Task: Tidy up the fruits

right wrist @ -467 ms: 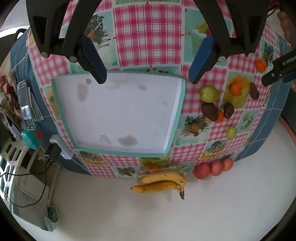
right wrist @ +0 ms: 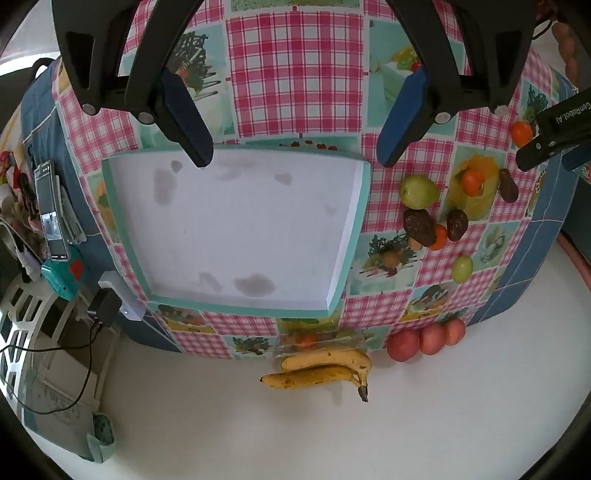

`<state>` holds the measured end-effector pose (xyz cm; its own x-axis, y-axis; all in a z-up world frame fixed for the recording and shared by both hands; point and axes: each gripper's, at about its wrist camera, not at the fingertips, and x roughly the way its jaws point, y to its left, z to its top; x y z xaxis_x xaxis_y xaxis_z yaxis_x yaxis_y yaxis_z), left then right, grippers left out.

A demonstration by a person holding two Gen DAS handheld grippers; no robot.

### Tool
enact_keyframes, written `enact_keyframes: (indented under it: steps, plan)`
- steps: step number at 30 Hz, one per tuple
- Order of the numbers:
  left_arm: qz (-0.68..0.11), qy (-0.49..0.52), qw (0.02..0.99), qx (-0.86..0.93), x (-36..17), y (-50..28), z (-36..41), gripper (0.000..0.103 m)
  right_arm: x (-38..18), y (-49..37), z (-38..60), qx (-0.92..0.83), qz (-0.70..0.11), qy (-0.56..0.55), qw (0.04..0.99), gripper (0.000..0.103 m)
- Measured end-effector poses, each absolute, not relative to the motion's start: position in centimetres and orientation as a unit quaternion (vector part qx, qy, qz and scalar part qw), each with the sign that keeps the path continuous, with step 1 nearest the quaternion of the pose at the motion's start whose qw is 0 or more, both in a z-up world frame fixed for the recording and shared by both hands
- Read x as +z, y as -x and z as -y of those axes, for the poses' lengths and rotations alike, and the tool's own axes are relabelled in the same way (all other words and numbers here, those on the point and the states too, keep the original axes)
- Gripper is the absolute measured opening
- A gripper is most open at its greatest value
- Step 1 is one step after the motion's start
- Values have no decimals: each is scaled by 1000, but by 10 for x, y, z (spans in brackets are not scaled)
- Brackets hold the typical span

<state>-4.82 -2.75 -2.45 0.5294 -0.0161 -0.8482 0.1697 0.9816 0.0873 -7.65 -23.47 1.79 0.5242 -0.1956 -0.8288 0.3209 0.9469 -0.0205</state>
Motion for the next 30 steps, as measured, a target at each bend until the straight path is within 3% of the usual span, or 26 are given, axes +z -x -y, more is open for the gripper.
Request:
enact_keyframes:
  steps: [6,30]
  plan:
    - [-524,-47,849,-48,14,17,21,103,16,75,242,-145,-469,-75,868,91]
    - [-533,-43,844,-43,9,15,25,103,13,74,241,-144,-472,-75,867,91]
